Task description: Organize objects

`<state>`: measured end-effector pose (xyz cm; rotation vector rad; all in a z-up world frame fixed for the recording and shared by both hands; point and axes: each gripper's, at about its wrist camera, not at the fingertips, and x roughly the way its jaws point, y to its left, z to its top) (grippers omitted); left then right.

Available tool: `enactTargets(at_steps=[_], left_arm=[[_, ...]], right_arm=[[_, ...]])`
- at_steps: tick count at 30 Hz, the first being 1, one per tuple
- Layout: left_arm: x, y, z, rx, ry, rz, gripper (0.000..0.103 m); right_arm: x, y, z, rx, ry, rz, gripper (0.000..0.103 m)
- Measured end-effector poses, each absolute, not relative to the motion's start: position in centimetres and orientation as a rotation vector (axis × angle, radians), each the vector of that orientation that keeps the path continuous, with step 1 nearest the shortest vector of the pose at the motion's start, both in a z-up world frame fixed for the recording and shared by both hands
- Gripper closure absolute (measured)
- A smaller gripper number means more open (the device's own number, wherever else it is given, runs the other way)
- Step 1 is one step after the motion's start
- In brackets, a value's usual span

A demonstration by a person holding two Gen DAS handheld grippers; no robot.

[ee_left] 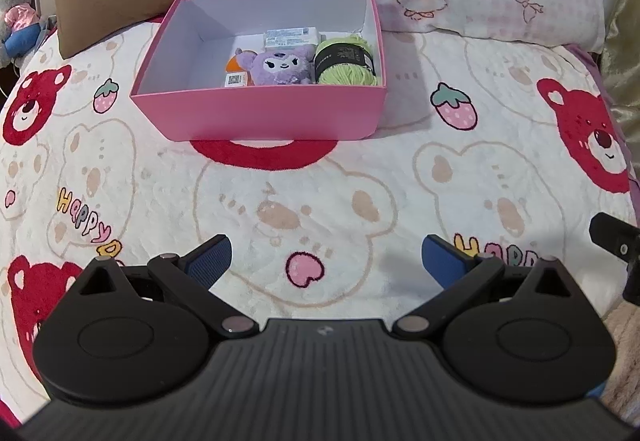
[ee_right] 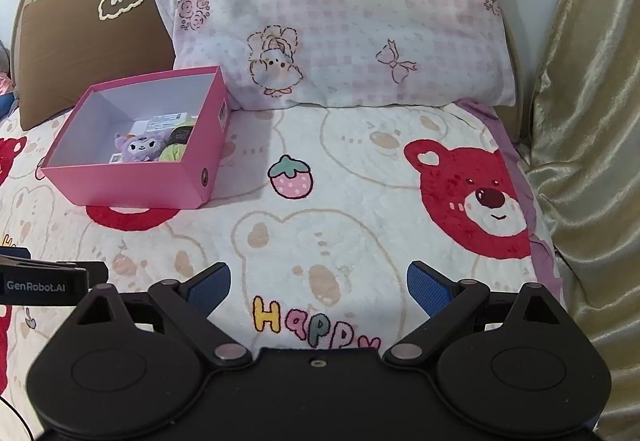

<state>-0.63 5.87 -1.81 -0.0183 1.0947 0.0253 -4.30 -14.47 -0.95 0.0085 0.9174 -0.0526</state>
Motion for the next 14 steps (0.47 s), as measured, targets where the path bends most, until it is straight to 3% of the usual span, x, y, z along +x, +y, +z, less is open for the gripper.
enactTargets(at_steps=[14], left_arm=[[-0.53,6.09,-1.88,-0.016,1.095,0.034,0.0]], right_arm=[[-4.33,-14.33,-1.07,0.005,0.922,-0.05,0.006]])
